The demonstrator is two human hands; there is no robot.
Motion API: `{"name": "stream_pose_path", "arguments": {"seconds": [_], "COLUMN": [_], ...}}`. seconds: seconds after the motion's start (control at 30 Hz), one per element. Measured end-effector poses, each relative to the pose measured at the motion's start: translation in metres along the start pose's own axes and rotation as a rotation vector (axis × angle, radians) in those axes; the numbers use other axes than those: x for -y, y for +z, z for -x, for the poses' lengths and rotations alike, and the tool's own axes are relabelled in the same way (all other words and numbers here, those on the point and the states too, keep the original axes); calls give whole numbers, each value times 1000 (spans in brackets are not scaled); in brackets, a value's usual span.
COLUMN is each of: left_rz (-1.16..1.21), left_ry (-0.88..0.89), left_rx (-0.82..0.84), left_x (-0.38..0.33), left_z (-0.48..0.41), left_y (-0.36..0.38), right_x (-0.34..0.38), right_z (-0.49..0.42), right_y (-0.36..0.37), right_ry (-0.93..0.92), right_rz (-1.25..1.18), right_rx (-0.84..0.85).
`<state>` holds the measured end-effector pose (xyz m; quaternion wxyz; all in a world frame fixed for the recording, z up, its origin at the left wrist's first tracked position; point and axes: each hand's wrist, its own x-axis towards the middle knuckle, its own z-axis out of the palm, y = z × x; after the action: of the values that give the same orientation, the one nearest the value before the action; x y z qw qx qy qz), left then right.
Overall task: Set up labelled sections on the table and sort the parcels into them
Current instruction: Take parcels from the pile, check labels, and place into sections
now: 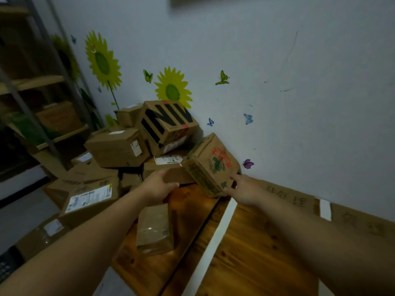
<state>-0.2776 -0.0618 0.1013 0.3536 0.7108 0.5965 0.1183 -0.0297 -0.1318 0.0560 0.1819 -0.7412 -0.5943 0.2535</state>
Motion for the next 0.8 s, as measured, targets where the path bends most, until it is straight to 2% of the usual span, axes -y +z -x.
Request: {"name": "stream_pose_path", "arguments": {"seconds": [0.17,0.3,0.5,0.57,0.7,0.8], "left_rz": [-33,21,129,163,208,278], "left_ry": [43,25,-66,-67,-43,22], "left_rx": [73,58,118,110,77,76], "left_x": [-17,-25,-31,-30,-20,-7], "left_z": [-84,-141,-206,-216,-218,-212], "left_y": [6,17,39,45,38,21], "right_x": [-13,-26,-47,-45,-40,-30], "right_z": [-67,-105,-148,-154,-160,-159], "right_y": [25,49,91,101,108,101], "right_ry": [68,128,431,465,596,635], "right_rz": [-159,-256,-681,-785,-1033,-1089], "right_rx": [37,41,5,0,-127,-288]}}
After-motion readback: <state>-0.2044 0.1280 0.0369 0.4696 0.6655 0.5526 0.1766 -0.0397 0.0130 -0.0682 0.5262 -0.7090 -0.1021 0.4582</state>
